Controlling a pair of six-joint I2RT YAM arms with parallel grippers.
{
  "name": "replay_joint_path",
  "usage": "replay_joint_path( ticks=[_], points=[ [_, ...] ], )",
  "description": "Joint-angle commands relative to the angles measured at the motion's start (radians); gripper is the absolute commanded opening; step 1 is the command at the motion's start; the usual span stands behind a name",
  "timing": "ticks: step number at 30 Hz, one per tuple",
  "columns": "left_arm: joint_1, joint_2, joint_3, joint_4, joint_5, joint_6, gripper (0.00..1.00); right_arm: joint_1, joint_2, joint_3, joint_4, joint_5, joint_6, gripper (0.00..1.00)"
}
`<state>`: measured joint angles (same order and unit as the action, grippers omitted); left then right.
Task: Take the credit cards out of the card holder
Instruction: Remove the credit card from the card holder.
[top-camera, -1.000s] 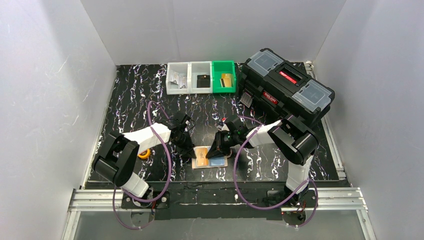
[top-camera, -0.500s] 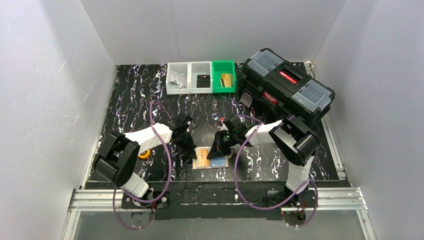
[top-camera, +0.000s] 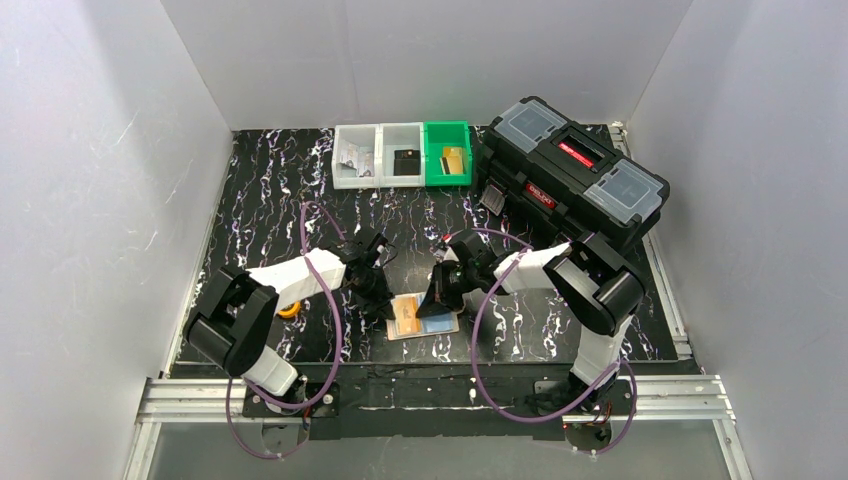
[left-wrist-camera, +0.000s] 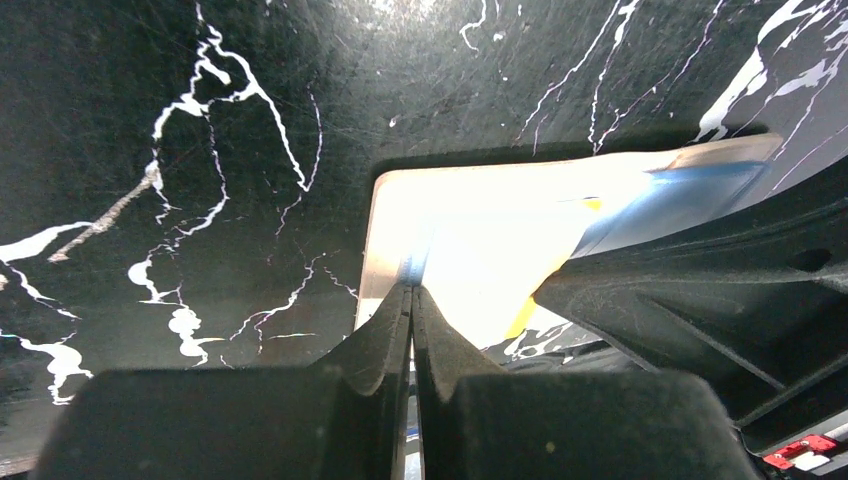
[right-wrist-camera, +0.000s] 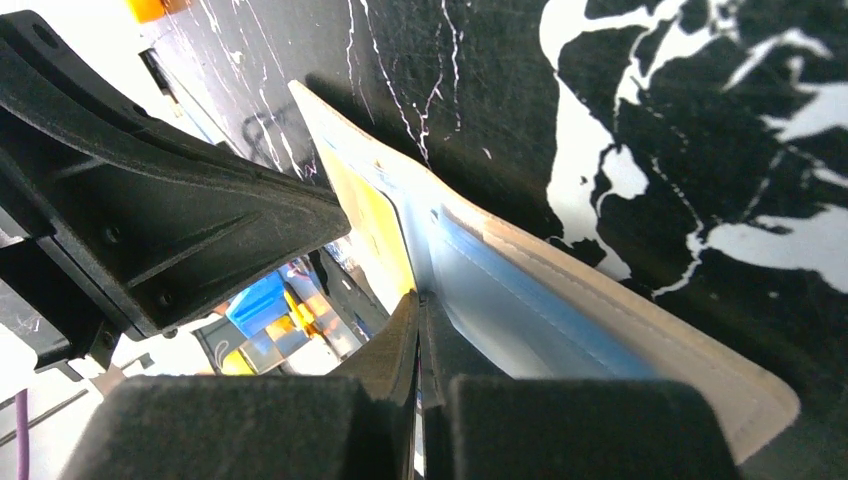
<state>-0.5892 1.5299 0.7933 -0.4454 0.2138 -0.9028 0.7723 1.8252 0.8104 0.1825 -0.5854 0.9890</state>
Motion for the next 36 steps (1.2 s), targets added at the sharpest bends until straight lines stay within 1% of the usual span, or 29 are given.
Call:
replay_joint_path(
  ticks=[1, 4, 8, 9, 12, 17, 22, 28, 30, 34, 36],
  points=[
    [-0.021, 0.034, -0.055, -0.073, -0.086, 0.005, 0.00, -0.011, -0.032, -0.023, 0.030, 0.023, -0.005, 0.02],
    [-0.021, 0.043, -0.060, -0.067, -0.081, 0.001, 0.00, -0.013, -0.031, -0.022, 0.039, 0.012, -0.004, 0.04],
    [-0.021, 0.052, -0.060, -0.057, -0.068, 0.002, 0.00, -0.013, -0.029, -0.023, 0.055, -0.005, -0.002, 0.24],
    [-0.021, 0.055, -0.059, -0.054, -0.065, 0.003, 0.00, -0.012, -0.031, -0.024, 0.057, -0.005, -0.001, 0.27],
    [-0.021, 0.060, -0.058, -0.049, -0.060, 0.003, 0.00, -0.012, -0.032, -0.025, 0.057, -0.007, 0.000, 0.27],
    [-0.021, 0.073, -0.056, -0.038, -0.049, 0.003, 0.00, -0.011, -0.029, -0.024, 0.072, -0.019, 0.005, 0.22],
    [-0.021, 0.086, -0.054, -0.030, -0.043, 0.002, 0.00, -0.010, -0.044, -0.032, 0.071, -0.010, 0.005, 0.21],
    [-0.021, 0.103, -0.054, -0.036, -0.048, 0.002, 0.00, -0.011, -0.085, -0.056, 0.057, 0.035, 0.008, 0.36],
    [-0.021, 0.105, -0.055, -0.039, -0.052, 0.002, 0.00, -0.011, -0.101, -0.065, 0.053, 0.051, 0.010, 0.39],
    [-0.021, 0.107, -0.059, -0.040, -0.056, 0.001, 0.00, -0.012, -0.112, -0.061, 0.048, 0.057, 0.008, 0.39],
    [-0.021, 0.106, -0.058, -0.041, -0.054, 0.000, 0.00, -0.011, -0.105, -0.055, 0.046, 0.052, 0.006, 0.36]
  ],
)
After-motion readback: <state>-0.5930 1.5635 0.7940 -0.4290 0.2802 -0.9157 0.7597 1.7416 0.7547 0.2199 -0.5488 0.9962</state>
